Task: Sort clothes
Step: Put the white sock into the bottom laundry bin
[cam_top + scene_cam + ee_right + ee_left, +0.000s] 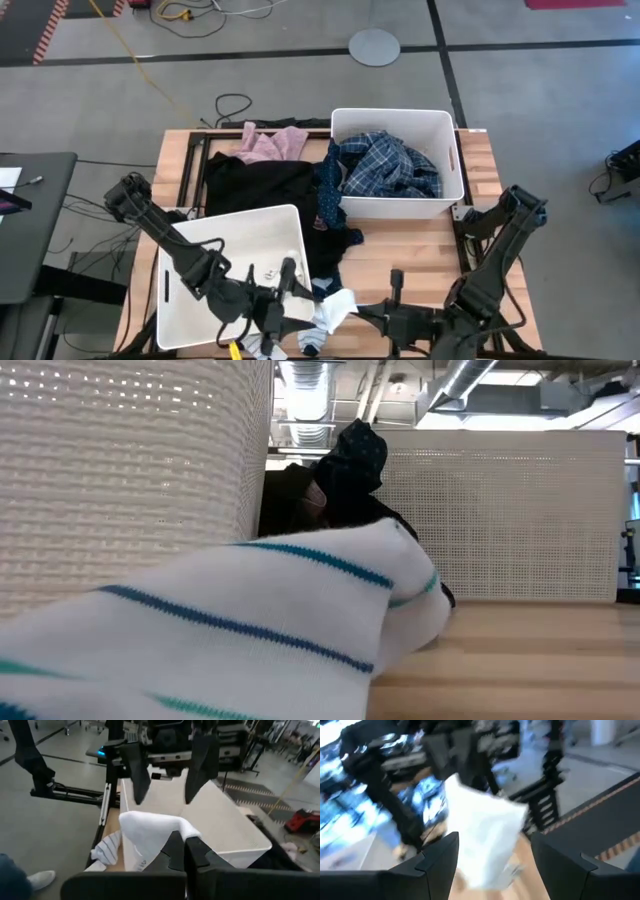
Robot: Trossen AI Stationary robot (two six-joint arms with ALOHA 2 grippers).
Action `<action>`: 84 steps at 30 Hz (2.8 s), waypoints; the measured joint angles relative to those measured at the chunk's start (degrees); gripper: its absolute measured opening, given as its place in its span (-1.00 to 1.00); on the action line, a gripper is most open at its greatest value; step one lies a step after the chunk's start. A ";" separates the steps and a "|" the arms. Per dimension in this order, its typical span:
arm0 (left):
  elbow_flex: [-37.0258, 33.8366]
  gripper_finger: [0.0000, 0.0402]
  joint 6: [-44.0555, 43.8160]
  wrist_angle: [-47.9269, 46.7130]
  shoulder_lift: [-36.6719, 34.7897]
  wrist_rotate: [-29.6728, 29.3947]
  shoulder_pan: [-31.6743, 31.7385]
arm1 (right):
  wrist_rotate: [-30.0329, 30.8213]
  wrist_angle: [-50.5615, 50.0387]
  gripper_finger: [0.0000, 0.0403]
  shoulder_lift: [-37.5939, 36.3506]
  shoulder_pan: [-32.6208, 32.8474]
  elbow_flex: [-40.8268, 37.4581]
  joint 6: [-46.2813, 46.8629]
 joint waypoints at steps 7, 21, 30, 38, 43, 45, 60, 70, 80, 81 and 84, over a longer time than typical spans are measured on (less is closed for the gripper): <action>-2.62 0.33 -1.10 6.28 -0.02 7.21 3.61 | 0.04 1.93 -1.00 -0.03 -1.19 0.00 -4.36; -2.71 0.22 -7.61 3.53 0.00 10.88 10.50 | -0.06 3.17 -1.00 -0.03 -3.56 0.00 -8.57; -2.71 -0.83 -1.20 3.93 0.00 10.83 10.47 | -0.18 3.53 -1.00 -0.03 -3.05 0.00 -9.21; -2.67 -0.98 2.60 3.69 -0.73 10.18 10.17 | -0.15 3.19 -0.83 -0.03 -1.63 0.00 -8.31; -2.65 -0.99 3.98 3.59 -4.27 8.61 9.40 | -0.15 0.20 -0.59 -0.03 -0.25 0.00 -4.39; -2.65 -0.99 4.92 3.31 -6.20 6.70 8.78 | -0.15 -1.45 -0.49 -0.01 0.25 0.00 -1.86; -2.58 -1.00 -6.88 -24.05 -26.64 -3.54 0.94 | -0.33 -12.69 0.03 0.54 3.64 0.00 16.17; -2.54 -0.99 -25.39 -46.90 -33.22 -6.06 -3.58 | -2.02 -13.90 0.01 4.04 3.99 -0.03 20.01; -2.56 -0.96 -38.77 -60.81 -27.54 2.72 -3.89 | -6.23 -12.71 0.01 7.65 3.01 -0.04 24.53; -2.56 -0.96 -39.34 -61.31 -26.72 3.41 -3.90 | -6.56 -12.35 0.01 7.96 2.92 -0.04 24.94; -2.56 -0.91 -41.21 -62.93 -24.45 5.34 -4.01 | -7.55 -11.39 0.00 8.85 2.86 -0.04 25.53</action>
